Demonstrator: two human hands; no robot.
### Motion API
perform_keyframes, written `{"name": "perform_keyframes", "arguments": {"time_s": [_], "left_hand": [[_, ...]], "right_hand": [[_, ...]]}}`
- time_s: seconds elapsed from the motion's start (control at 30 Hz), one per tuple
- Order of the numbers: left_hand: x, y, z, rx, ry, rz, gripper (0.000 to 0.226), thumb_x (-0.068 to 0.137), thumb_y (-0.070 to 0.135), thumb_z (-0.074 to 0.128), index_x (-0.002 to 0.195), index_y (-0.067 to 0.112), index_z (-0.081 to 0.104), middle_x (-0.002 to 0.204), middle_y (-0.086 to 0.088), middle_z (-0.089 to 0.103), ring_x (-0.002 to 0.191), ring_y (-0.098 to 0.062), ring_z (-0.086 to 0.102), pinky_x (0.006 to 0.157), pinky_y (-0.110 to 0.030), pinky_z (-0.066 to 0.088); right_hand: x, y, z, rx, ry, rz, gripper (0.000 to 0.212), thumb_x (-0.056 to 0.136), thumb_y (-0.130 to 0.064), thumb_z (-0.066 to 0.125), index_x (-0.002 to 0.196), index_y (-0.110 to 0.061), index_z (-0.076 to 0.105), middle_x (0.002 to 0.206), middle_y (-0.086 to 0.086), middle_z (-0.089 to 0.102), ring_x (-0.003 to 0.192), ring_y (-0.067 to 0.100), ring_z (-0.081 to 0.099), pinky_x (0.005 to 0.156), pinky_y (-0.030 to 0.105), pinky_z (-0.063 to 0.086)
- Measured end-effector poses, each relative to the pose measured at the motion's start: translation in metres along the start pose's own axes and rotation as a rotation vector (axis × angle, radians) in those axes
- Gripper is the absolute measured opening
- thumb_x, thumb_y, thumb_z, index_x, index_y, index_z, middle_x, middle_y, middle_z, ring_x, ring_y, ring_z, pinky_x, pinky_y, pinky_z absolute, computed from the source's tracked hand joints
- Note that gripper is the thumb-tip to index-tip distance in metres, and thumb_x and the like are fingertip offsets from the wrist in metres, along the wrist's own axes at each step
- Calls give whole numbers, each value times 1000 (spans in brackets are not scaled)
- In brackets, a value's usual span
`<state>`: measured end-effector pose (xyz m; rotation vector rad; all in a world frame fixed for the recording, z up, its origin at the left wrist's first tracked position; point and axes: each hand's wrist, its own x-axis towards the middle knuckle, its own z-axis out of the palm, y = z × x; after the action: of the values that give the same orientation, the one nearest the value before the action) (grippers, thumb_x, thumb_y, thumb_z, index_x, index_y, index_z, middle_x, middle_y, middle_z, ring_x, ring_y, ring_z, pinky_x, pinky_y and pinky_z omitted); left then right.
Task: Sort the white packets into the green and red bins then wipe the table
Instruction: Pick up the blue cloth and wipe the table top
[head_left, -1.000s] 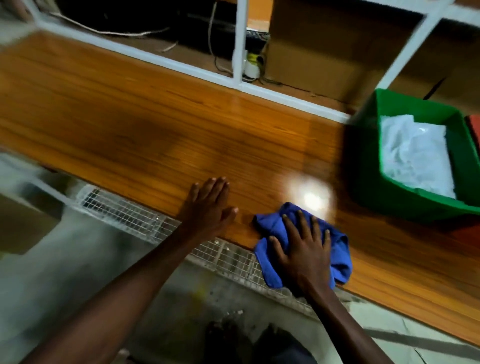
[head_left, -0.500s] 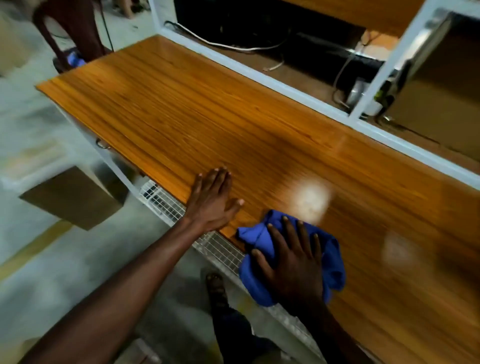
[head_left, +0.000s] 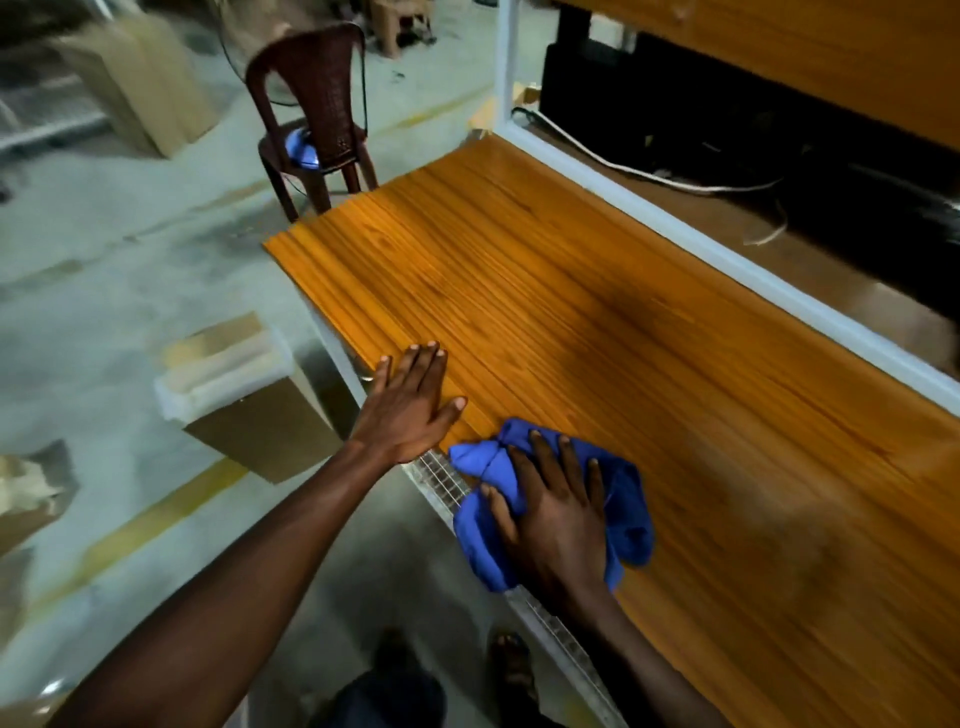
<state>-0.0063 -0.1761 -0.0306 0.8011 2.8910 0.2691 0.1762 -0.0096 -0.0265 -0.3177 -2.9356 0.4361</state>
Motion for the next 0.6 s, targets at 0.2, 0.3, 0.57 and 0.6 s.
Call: {"name": "perform_keyframes", "arguments": {"time_s": [0.2, 0.3, 0.57, 0.6], "left_hand": [[48, -115, -22, -10, 12, 13, 86, 93, 70, 7, 160, 16, 7, 168, -3, 4, 155, -22, -2, 123, -50, -4], [74, -172, -36, -8, 19, 15, 90, 89, 72, 4, 160, 17, 7, 168, -1, 3, 155, -20, -2, 123, -52, -4], [131, -275, -62, 3, -8, 21, 82, 96, 66, 14, 159, 15, 1, 168, -4, -3, 155, -21, -7, 123, -53, -4], [136, -285, -66, 5, -7, 19, 83, 95, 65, 14, 159, 15, 2, 168, -4, -3, 155, -21, -7, 123, -53, -3]], "right_hand": [[99, -81, 41, -47, 6, 36, 58, 93, -67, 40, 136, -30, 55, 154, 3, 46, 147, 33, 33, 118, 58, 23], [142, -120, 58, -76, 7, 49, 64, 91, -69, 38, 139, -29, 51, 158, 5, 40, 148, 35, 30, 117, 60, 22], [234, -186, 85, -118, -79, -37, 72, 90, -72, 32, 148, -31, 40, 162, 6, 32, 149, 35, 26, 119, 61, 18], [246, -194, 89, -115, -85, -58, 71, 90, -72, 32, 148, -31, 41, 162, 6, 33, 149, 35, 26, 119, 61, 19]]}}
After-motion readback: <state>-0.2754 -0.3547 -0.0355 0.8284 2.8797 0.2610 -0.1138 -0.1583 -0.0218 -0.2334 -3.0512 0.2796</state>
